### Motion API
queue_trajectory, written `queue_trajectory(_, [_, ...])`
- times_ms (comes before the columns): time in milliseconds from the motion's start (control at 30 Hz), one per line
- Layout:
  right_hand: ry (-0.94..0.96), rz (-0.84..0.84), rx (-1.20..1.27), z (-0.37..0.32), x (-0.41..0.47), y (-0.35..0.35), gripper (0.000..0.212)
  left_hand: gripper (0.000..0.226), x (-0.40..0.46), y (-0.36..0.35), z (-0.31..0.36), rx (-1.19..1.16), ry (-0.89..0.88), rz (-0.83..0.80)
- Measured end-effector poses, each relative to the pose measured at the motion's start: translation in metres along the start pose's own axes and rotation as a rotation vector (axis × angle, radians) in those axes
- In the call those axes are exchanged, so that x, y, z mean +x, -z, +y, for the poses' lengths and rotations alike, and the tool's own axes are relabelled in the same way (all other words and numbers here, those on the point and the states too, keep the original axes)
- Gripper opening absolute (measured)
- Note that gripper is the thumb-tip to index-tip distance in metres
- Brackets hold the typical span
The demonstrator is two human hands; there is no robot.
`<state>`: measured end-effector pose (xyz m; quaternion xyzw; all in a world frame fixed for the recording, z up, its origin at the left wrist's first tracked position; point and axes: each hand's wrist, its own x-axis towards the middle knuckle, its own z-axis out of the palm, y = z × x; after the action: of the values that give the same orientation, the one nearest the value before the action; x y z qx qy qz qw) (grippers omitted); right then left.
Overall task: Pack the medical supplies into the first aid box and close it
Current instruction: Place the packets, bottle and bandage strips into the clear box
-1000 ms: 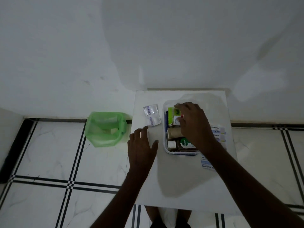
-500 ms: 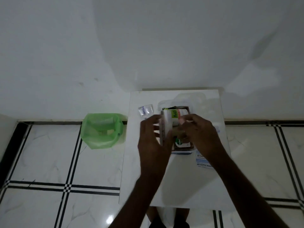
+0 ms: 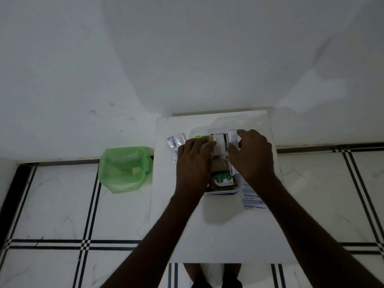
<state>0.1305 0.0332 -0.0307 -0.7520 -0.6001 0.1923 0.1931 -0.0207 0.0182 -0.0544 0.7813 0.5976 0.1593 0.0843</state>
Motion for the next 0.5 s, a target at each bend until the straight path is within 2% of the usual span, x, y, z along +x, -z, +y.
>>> queue_trajectory(100, [0.024,-0.03,-0.066,-0.002,0.002,-0.007,0.045,0.055,-0.003,-0.001,-0.001,0.0,-0.002,0.0])
queue_trajectory(267, [0.12,0.061,-0.07,0.02,-0.018,-0.019,0.058,0.052,-0.006,-0.004,0.0,-0.03,0.021,0.011])
queue_trajectory(367, [0.198,0.006,-0.117,0.028,-0.037,-0.031,0.063,0.053,-0.007,-0.004,0.0,-0.036,0.022,0.002])
queue_trajectory(500, [0.164,-0.04,-0.1,0.026,-0.022,-0.035,0.066,0.053,-0.008,-0.004,-0.002,-0.054,0.004,0.016])
